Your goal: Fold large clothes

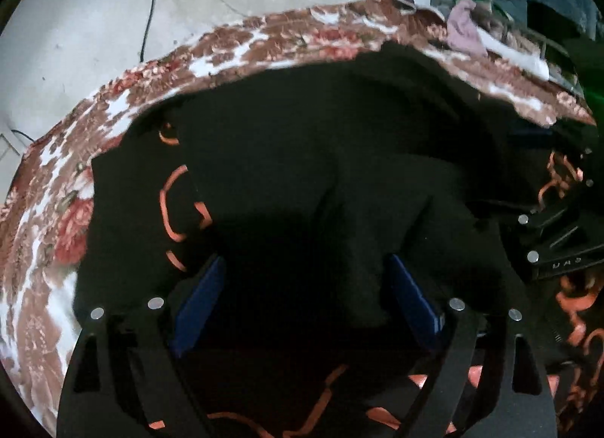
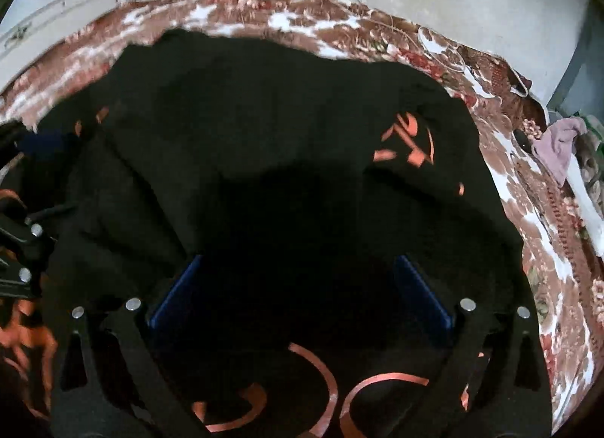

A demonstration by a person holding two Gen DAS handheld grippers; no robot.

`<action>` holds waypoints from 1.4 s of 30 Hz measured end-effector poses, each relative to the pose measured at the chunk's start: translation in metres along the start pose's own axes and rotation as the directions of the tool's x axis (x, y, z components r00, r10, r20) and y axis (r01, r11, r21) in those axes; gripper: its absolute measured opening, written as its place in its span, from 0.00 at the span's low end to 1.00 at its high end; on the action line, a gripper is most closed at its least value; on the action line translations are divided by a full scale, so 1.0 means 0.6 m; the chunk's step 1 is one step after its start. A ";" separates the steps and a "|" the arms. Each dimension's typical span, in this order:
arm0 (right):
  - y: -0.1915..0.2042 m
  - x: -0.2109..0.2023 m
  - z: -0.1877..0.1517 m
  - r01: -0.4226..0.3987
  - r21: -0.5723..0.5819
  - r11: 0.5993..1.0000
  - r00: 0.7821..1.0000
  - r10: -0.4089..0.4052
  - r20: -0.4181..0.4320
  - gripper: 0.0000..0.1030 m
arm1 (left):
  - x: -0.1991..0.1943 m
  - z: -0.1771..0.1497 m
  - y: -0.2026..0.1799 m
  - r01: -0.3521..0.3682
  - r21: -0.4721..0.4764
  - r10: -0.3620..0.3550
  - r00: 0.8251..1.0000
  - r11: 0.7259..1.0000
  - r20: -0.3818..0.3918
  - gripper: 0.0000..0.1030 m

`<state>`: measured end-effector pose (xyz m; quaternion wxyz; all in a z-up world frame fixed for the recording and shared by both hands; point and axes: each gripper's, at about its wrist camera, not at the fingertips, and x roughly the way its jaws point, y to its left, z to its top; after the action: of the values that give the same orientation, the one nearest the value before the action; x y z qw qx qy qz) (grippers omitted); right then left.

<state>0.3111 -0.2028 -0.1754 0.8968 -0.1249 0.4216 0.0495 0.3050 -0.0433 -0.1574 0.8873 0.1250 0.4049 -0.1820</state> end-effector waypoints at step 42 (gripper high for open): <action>-0.282 -0.339 -0.422 -0.059 0.273 0.960 0.998 0.059 0.009 0.95 | -0.385 -0.439 0.059 0.069 -0.429 -0.082 0.997 0.900 -0.013 0.82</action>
<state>0.0257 -0.4295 -0.1434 0.9038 0.0127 0.4275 0.0178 0.0025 0.1371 -0.1471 0.8791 -0.0861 0.4530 -0.1209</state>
